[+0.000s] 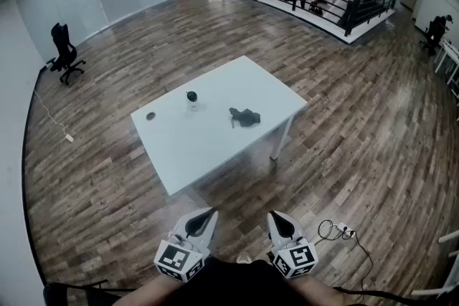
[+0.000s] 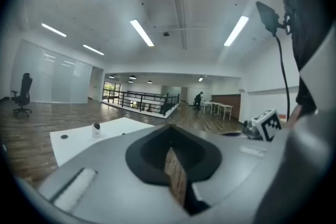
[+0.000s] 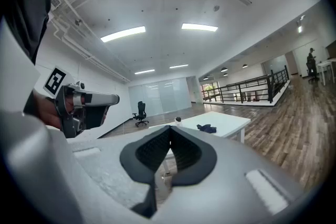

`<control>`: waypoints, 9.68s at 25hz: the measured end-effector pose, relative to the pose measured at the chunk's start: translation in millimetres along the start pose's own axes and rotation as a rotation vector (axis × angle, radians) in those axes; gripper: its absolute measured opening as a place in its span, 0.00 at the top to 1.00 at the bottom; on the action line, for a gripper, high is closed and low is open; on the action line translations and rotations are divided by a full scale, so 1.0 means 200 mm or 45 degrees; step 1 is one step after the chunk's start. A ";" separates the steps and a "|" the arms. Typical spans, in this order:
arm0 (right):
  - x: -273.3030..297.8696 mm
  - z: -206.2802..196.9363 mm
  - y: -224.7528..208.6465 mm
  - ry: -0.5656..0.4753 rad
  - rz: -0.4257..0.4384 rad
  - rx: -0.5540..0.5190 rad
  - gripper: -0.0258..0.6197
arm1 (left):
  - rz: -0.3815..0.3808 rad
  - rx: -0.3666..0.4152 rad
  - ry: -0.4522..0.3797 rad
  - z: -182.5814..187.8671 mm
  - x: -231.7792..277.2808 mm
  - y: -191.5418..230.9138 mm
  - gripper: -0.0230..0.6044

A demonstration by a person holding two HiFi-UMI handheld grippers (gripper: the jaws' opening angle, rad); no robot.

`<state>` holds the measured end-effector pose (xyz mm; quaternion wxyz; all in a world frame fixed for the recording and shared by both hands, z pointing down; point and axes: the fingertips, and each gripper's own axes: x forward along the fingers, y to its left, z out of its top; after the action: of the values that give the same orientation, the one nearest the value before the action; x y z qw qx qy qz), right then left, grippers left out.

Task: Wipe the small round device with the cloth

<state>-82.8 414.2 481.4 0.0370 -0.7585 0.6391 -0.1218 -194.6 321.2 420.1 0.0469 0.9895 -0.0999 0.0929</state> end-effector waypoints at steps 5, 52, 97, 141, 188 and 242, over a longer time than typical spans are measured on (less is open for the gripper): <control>0.03 -0.01 -0.10 0.003 0.010 -0.005 0.96 | 0.069 0.055 -0.021 0.04 0.05 0.04 0.95; 0.98 0.38 -0.66 0.104 -0.302 -0.207 0.96 | -0.274 -0.020 -0.208 0.49 1.12 0.86 0.95; 2.14 0.20 -0.93 0.454 0.836 -0.245 0.96 | 0.930 -0.204 -0.060 0.43 1.21 1.39 0.95; 2.06 -0.67 -1.03 1.126 0.863 -0.743 0.55 | 0.976 -0.244 -0.027 0.33 0.96 1.59 0.95; 2.33 -0.25 -0.66 0.873 0.935 -0.738 0.79 | 1.023 -0.245 -0.142 0.30 0.84 1.58 0.95; 2.91 -0.08 -0.33 0.836 0.966 -0.737 0.79 | 1.110 -0.377 -0.037 0.11 0.72 1.76 0.96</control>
<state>66.1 -141.8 591.5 -0.3311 -0.3779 0.8517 -0.1491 -124.6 -52.3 451.6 0.1429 0.8389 -0.5198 0.0748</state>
